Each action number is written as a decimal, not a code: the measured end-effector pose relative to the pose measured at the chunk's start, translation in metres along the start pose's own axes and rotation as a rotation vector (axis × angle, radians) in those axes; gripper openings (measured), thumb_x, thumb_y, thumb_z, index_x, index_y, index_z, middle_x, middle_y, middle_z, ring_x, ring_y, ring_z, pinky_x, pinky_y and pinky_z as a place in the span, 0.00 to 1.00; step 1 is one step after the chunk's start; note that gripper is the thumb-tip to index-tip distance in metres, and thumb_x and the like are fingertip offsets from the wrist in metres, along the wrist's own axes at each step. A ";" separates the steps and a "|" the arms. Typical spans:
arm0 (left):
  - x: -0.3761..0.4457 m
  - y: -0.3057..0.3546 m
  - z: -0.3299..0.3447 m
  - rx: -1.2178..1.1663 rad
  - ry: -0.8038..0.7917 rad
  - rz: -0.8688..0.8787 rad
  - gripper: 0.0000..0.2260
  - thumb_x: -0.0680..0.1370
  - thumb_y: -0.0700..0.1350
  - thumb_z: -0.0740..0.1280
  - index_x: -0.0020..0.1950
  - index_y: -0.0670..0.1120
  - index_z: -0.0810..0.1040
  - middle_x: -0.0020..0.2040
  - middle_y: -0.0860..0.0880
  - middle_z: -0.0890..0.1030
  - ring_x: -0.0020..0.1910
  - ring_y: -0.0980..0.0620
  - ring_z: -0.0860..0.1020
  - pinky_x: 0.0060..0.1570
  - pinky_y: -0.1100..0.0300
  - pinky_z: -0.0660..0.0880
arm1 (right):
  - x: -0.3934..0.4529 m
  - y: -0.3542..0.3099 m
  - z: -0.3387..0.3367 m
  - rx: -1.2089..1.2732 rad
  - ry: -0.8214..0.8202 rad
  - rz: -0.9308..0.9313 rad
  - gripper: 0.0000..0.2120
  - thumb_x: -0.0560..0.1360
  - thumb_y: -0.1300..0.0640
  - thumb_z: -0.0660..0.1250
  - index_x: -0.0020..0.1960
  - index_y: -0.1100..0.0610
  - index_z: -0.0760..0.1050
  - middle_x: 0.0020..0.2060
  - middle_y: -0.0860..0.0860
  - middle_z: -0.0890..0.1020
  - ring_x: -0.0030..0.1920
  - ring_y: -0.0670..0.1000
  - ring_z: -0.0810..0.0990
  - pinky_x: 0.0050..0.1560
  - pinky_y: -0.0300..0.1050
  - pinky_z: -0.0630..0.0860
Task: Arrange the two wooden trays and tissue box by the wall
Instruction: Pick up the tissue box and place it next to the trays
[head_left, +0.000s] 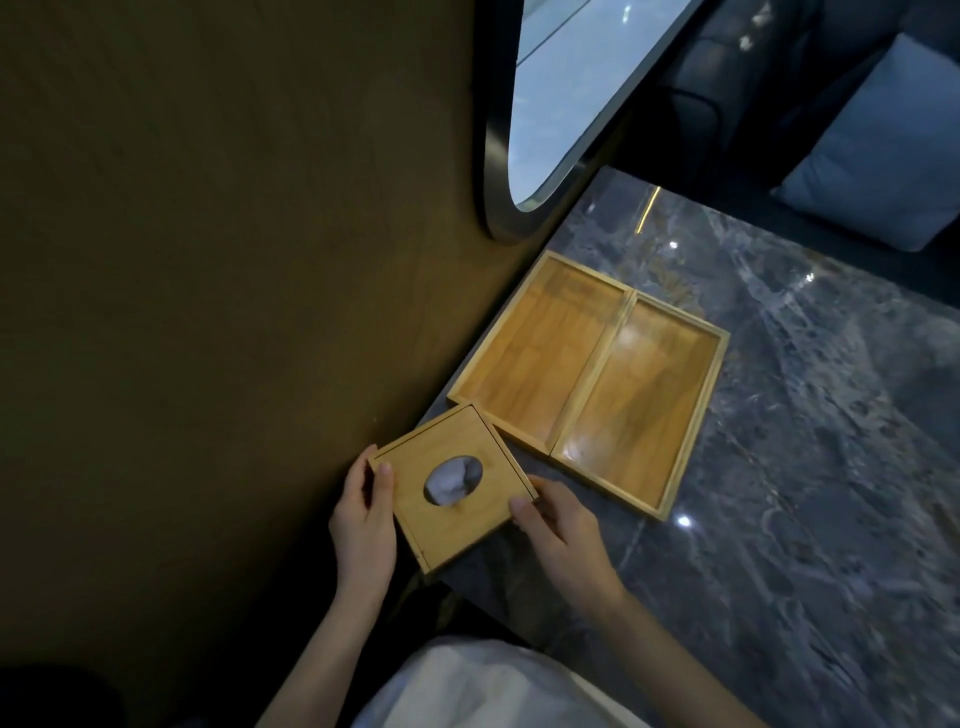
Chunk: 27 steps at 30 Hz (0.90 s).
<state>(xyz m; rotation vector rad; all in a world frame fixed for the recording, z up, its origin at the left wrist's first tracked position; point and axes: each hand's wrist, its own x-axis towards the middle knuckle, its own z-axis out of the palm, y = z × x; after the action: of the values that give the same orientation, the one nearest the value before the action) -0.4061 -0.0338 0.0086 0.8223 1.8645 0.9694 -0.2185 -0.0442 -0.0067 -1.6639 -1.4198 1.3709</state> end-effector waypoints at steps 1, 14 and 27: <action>0.000 0.000 0.000 -0.013 0.008 -0.008 0.20 0.79 0.48 0.58 0.70 0.45 0.66 0.66 0.43 0.73 0.65 0.46 0.70 0.65 0.51 0.68 | 0.000 0.000 0.000 0.001 -0.003 -0.004 0.07 0.75 0.48 0.62 0.53 0.39 0.70 0.51 0.49 0.79 0.51 0.43 0.79 0.51 0.40 0.76; -0.006 0.002 0.007 -0.150 0.024 -0.184 0.16 0.78 0.51 0.59 0.59 0.43 0.76 0.41 0.55 0.78 0.48 0.50 0.76 0.53 0.54 0.71 | 0.015 -0.002 -0.003 0.060 -0.011 0.018 0.08 0.75 0.48 0.63 0.54 0.43 0.72 0.51 0.49 0.80 0.52 0.46 0.79 0.57 0.49 0.77; 0.001 0.000 0.002 -0.188 -0.012 -0.185 0.14 0.78 0.48 0.60 0.60 0.44 0.76 0.44 0.54 0.79 0.50 0.49 0.77 0.57 0.53 0.72 | 0.034 -0.011 -0.004 0.039 -0.048 0.015 0.14 0.76 0.48 0.61 0.59 0.49 0.74 0.52 0.47 0.81 0.53 0.45 0.78 0.57 0.48 0.76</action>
<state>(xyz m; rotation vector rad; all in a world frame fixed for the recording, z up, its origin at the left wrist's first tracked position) -0.4048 -0.0323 0.0078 0.5325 1.7728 1.0021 -0.2220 -0.0089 -0.0074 -1.6300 -1.4004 1.4470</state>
